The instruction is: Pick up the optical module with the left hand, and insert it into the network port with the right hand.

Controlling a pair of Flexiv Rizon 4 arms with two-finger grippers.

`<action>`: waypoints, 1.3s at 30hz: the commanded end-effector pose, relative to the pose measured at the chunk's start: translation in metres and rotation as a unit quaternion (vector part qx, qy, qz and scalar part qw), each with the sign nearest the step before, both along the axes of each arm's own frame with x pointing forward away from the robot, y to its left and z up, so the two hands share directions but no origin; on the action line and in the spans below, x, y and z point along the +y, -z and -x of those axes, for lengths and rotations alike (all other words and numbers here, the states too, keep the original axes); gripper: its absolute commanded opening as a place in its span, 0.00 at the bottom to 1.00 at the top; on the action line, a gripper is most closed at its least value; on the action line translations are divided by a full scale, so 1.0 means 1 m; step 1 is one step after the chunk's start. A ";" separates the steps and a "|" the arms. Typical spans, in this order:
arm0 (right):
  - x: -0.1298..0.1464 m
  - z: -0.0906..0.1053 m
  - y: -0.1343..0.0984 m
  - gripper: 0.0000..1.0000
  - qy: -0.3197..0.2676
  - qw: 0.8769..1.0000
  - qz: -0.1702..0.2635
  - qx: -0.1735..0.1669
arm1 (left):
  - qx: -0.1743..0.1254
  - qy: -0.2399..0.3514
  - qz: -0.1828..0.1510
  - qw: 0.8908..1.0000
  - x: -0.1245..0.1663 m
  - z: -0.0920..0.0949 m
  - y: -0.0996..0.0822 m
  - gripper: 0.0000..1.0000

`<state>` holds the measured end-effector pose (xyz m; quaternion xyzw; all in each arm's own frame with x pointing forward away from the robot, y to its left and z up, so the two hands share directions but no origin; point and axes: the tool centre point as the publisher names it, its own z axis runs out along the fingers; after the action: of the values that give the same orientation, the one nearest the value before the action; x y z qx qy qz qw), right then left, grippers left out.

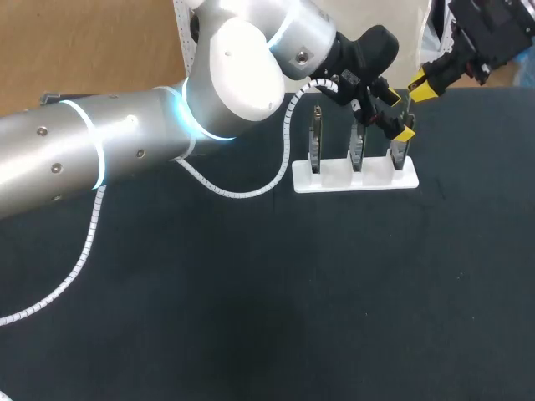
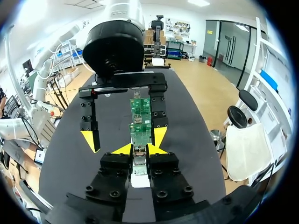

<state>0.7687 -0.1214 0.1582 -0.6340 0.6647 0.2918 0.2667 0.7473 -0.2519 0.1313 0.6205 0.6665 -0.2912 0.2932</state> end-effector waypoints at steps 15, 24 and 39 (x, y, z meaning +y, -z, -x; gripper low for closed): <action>-0.009 0.002 -0.013 1.00 0.000 1.000 -0.023 -0.004 | 0.001 0.000 -0.002 1.000 -0.001 -0.001 0.000 1.00; -0.020 0.000 -0.034 1.00 -0.018 0.997 -0.077 0.001 | 0.001 0.000 -0.002 1.000 -0.001 -0.001 0.000 1.00; -0.011 -0.002 -0.043 0.00 -0.026 0.996 -0.079 -0.016 | 0.001 0.000 -0.002 1.000 -0.001 -0.001 0.000 1.00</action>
<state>0.7699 -0.1346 0.2022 -0.6314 0.6193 0.3408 0.3187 0.7473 -0.2520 0.1313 0.6205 0.6665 -0.2913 0.2932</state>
